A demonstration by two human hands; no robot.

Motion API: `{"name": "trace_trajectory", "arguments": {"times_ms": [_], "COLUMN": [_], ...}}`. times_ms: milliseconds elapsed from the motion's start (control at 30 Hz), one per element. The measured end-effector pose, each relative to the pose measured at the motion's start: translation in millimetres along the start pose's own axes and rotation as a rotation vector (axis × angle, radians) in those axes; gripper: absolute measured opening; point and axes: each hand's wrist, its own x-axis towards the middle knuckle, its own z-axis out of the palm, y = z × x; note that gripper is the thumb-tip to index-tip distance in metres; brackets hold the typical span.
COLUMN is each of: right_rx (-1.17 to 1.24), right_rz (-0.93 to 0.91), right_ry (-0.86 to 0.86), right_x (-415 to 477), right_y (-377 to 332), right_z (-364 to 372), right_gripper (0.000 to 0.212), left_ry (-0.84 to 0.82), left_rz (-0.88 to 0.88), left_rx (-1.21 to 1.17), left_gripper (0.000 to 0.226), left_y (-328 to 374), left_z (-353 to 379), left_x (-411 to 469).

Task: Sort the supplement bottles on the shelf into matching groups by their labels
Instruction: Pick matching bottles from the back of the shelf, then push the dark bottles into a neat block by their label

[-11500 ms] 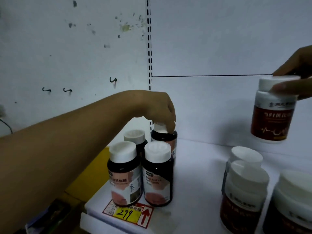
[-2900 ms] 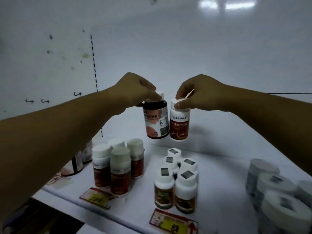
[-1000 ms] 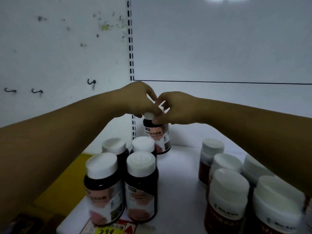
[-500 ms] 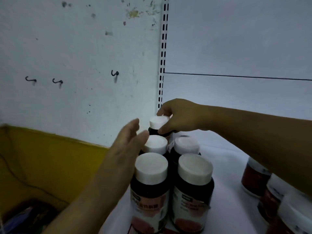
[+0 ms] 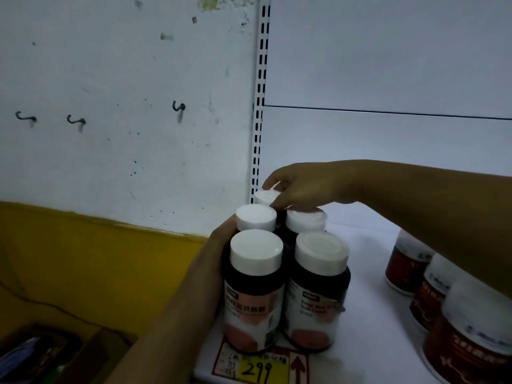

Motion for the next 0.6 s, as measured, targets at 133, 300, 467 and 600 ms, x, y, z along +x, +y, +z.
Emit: {"name": "trace_trajectory", "arguments": {"times_ms": [133,300,467,600], "right_rx": [-0.091,-0.171,0.029,0.308], "right_rz": [0.001,-0.041,-0.022,-0.007], "right_ry": [0.026,0.135,0.272,0.454], "right_x": [-13,-40,-69,-83], "right_y": [-6,-10,-2,7], "right_z": [1,7,20,46], "right_gripper": [0.053,0.053,0.058,0.064], "left_ry": [-0.005,0.082,0.101,0.122], "left_rz": [0.014,-0.030,-0.014,-0.014], "left_rx": [0.008,-0.004,-0.003,0.007], "left_gripper": [0.055,0.053,0.054,0.050], "left_y": [0,0,3,5], "left_z": [5,11,16,17], "left_x": [-2,-1,-1,-3]}}
